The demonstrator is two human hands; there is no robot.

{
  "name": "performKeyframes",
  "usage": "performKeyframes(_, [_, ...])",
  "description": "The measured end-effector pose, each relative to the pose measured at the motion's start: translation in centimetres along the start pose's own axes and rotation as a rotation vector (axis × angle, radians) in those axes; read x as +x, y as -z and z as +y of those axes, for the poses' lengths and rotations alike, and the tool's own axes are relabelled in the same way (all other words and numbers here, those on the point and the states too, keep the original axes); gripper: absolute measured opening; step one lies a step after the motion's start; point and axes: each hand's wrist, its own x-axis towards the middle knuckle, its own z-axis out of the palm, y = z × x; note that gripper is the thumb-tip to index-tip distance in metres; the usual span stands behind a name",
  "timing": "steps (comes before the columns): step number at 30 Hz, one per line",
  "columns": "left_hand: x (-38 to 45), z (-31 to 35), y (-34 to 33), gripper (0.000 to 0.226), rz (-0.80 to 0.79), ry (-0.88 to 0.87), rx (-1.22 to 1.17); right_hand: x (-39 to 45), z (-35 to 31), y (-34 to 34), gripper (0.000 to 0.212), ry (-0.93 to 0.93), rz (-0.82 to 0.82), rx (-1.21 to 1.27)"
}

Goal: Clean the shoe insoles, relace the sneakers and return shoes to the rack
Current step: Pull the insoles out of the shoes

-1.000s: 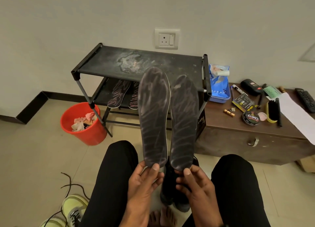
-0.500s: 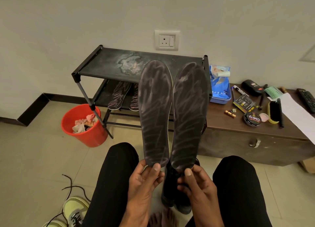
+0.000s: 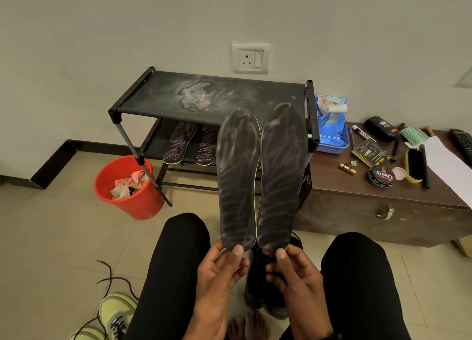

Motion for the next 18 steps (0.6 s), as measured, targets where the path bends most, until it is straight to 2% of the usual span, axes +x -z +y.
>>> performKeyframes(8, [0.5,-1.0,0.4,0.035,0.126,0.073,0.061,0.8,1.2,0.1,0.016,-0.139,0.073,-0.068])
performKeyframes(12, [1.0,-1.7,0.3,0.030,0.204,0.124,0.093,0.8,1.9,0.1,0.015,-0.268,0.096,-0.049])
performKeyframes(18, [5.8,-3.9,-0.3,0.029,0.375,0.229,0.084,2.8,3.5,-1.0,0.011,-0.364,0.197,-0.093])
